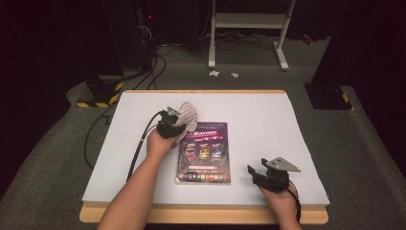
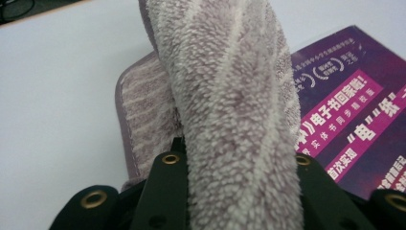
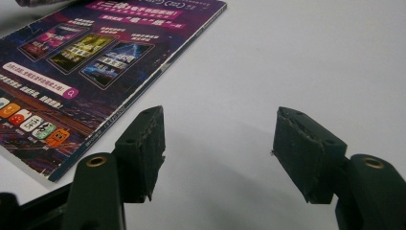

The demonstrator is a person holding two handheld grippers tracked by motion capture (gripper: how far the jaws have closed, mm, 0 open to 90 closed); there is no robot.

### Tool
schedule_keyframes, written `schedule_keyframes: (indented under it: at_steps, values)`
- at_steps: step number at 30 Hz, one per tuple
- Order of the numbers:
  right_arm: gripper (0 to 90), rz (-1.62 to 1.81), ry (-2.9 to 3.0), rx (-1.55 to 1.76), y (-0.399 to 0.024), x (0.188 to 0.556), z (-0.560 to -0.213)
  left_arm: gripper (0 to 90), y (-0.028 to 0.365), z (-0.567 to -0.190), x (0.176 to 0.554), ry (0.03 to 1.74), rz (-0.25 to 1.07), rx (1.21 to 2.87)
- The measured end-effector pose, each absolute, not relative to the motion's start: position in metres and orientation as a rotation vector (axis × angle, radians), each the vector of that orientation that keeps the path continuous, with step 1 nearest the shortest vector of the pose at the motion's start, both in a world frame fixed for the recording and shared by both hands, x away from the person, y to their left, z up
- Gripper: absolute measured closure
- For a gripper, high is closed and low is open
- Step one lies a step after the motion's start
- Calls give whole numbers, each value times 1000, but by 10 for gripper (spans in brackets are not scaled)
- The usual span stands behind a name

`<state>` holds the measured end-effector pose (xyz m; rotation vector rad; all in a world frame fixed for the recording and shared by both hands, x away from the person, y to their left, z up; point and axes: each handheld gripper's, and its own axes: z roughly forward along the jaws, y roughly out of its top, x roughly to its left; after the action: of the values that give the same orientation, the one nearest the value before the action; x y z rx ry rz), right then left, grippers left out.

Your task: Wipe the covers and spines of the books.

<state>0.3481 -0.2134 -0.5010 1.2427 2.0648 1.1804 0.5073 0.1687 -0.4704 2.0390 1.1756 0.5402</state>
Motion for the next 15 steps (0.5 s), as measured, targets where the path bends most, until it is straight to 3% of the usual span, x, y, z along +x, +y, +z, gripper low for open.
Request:
schedule_keyframes:
  at_steps: [15]
  values:
    - [366,1167,2069,1232,-210,347,-499,723,205,-452,474,1143,606,1978]
